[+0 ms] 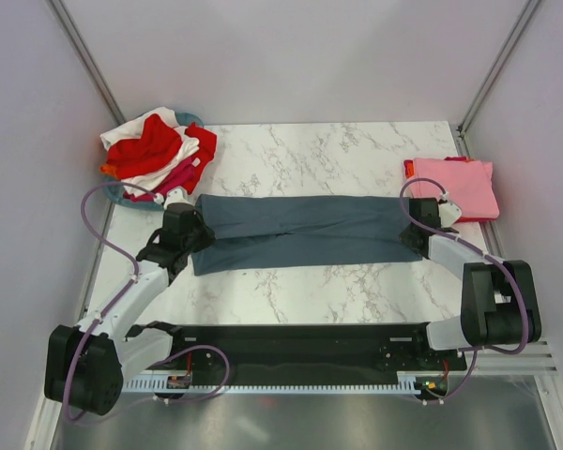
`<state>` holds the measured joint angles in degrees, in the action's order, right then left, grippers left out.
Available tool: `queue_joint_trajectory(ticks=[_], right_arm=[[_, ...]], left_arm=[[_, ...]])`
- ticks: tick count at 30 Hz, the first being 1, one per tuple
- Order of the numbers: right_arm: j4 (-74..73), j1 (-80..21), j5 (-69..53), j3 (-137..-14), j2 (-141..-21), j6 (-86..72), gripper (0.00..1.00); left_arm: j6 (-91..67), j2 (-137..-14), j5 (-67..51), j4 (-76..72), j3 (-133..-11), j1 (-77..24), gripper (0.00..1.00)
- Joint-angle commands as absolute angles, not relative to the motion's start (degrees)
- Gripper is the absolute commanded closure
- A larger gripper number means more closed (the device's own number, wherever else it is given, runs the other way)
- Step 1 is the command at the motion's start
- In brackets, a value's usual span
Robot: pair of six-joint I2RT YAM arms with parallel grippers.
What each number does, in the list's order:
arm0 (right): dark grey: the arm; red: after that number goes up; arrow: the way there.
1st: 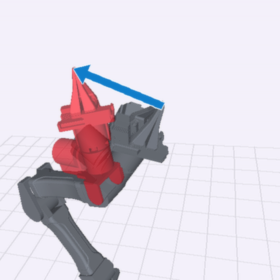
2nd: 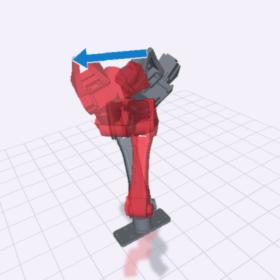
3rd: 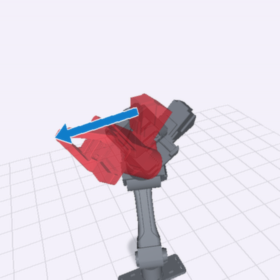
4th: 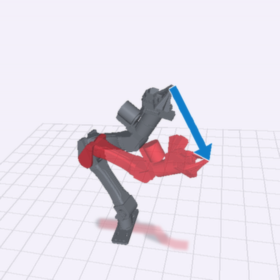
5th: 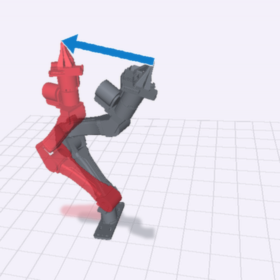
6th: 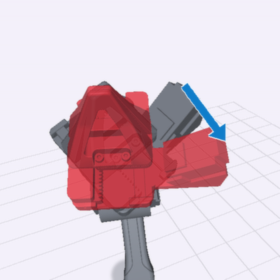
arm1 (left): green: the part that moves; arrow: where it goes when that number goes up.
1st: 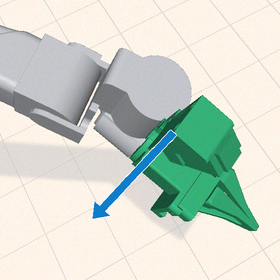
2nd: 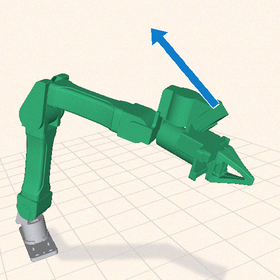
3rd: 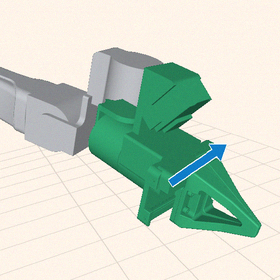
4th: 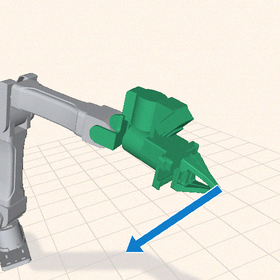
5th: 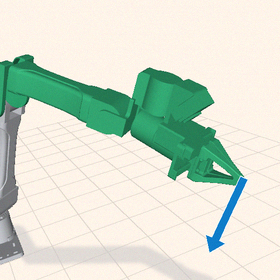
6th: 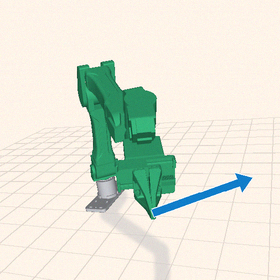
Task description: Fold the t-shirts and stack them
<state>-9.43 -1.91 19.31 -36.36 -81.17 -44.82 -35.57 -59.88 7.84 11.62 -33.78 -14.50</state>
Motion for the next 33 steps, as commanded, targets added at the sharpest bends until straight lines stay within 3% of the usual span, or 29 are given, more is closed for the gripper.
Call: queue_joint_trajectory(ticks=[1, 2, 6, 18, 33], right_arm=[[-8.09, -1.93, 20.04, -38.23, -80.42, -44.82, 0.76], [-8.00, -1.93, 19.95, -38.32, -80.42, -44.56, 0.86], [-8.09, -1.93, 19.77, -39.28, -80.77, -43.86, 0.98], [-9.23, -1.93, 20.04, -47.70, -83.67, -42.89, 1.00], [-13.18, 2.19, 11.70, -80.66, -106.07, -43.86, 1.00]], left_arm=[[-35.16, -58.71, 8.79, 9.49, -35.16, -14.59, 0.92], [-35.16, -58.80, 8.88, 9.41, -35.24, -14.50, 0.92], [-35.16, -59.32, 8.88, 9.41, -35.51, -14.50, 0.92], [-35.33, -63.62, 10.02, 9.23, -41.83, -14.50, 0.93], [-32.70, -88.92, 10.28, 11.95, -75.13, -10.72, 0.98]])
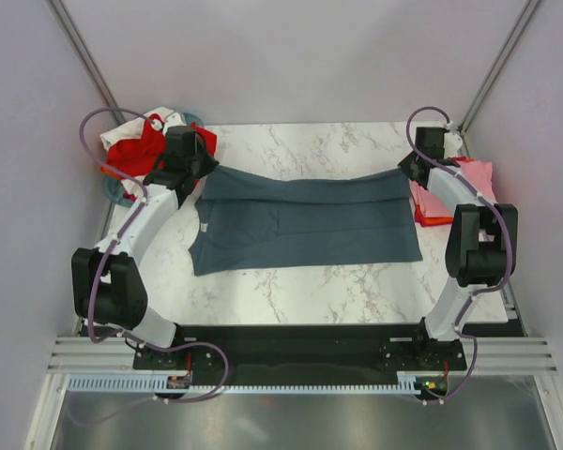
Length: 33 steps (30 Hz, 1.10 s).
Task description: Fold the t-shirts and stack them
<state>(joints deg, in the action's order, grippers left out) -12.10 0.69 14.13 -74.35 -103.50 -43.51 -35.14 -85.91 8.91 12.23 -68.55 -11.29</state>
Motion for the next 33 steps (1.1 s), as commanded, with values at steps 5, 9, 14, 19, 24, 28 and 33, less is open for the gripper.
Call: queue_joint_trajectory(ticks=[5, 9, 14, 19, 24, 28, 33], right_arm=[[-13.27, 3.95, 5.63, -88.32, -112.66, -43.51, 1.00], [-13.18, 4.22, 2.90, -93.76, -116.18, -43.68, 1.00], [-13.18, 4.66, 0.70, -96.06, -119.09, -43.68, 1.00], [-13.10, 4.66, 0.17, -95.45, -119.71, -43.42, 1.00], [-13.10, 5.01, 0.09, -92.82, -117.86, -43.33, 1.00], [-13.10, 5.97, 0.09, -90.88, -116.02, -43.33, 1.00], [-13.18, 7.47, -1.67, -87.20, -113.29, -43.24, 1.00]], left_arm=[[-31.29, -93.95, 9.67, 12.39, -83.31, -10.11, 0.98], [-31.29, -96.85, 9.32, 12.57, -86.30, -9.67, 0.98], [-31.38, -98.88, 8.18, 12.57, -87.98, -9.49, 0.98], [-31.29, -98.44, 8.09, 12.57, -87.10, -9.41, 0.98], [-31.38, -96.60, 7.74, 12.48, -85.26, -9.49, 0.98], [-31.38, -95.37, 7.30, 12.48, -83.42, -9.49, 0.98], [-31.55, -93.87, 6.86, 12.39, -81.22, -9.58, 0.98]])
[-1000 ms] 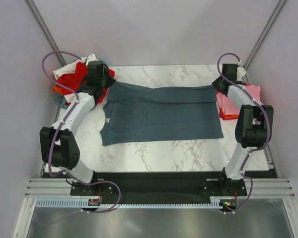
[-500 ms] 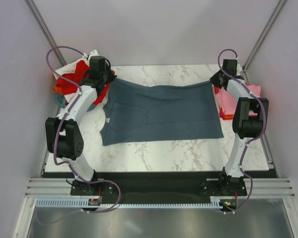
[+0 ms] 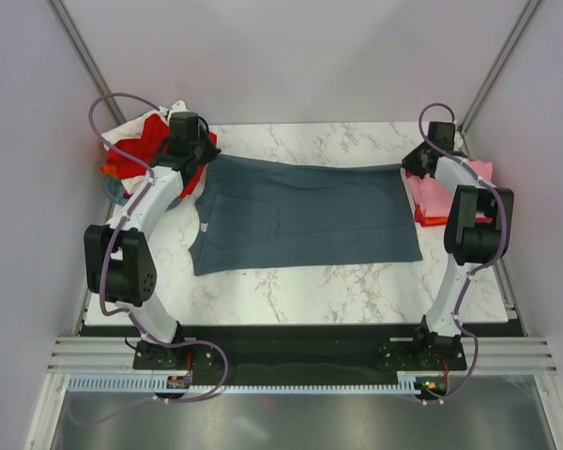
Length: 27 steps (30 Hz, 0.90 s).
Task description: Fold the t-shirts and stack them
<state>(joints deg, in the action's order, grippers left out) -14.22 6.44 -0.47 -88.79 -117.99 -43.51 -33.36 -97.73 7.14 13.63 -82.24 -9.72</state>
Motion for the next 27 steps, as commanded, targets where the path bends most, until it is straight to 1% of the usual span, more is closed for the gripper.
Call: queue_joint_trajectory(ticks=[1, 17, 27], right_arm=[[-13.10, 7.56, -1.76, -86.75, -112.94, -43.33, 1.00], [-12.83, 9.67, -2.64, -80.51, -106.53, -43.24, 1.00], [-12.75, 10.72, -2.29, -74.36, -101.87, -42.63, 1.00]], left_arm=[[-31.55, -93.69, 6.77, 12.39, -80.86, -9.58, 0.98], [-30.59, -88.68, 6.24, 12.13, -75.41, -11.25, 0.98], [-30.32, -85.17, 6.59, 12.13, -71.90, -11.60, 0.98]])
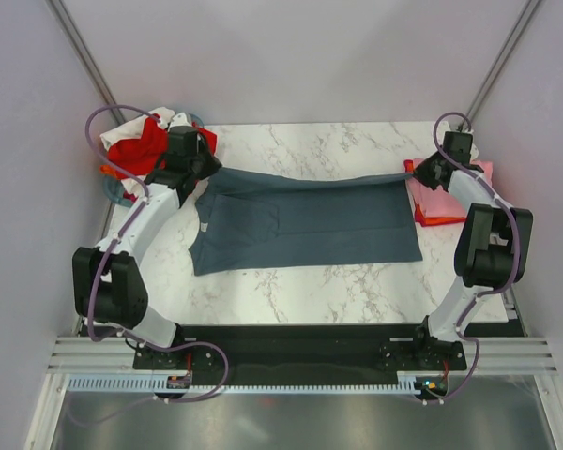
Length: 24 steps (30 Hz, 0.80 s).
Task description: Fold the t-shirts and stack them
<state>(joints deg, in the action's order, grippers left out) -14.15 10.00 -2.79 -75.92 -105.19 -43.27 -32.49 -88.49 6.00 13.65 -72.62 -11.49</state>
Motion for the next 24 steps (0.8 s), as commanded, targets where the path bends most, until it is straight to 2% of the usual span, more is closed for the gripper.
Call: queue_joint_trajectory(ticks=[1, 24], right_arm=[[-12.83, 10.72, -2.29, -73.92, -101.52, -42.54, 1.00], [-10.64, 10.81, 1.14, -57.93, -91.67, -40.87, 1.00]], left_arm=[[-30.32, -84.91, 6.68, 12.22, -71.55, -11.69, 0.98], [-32.52, -71.46, 7.47, 10.81, -53.44, -11.78, 0.98]])
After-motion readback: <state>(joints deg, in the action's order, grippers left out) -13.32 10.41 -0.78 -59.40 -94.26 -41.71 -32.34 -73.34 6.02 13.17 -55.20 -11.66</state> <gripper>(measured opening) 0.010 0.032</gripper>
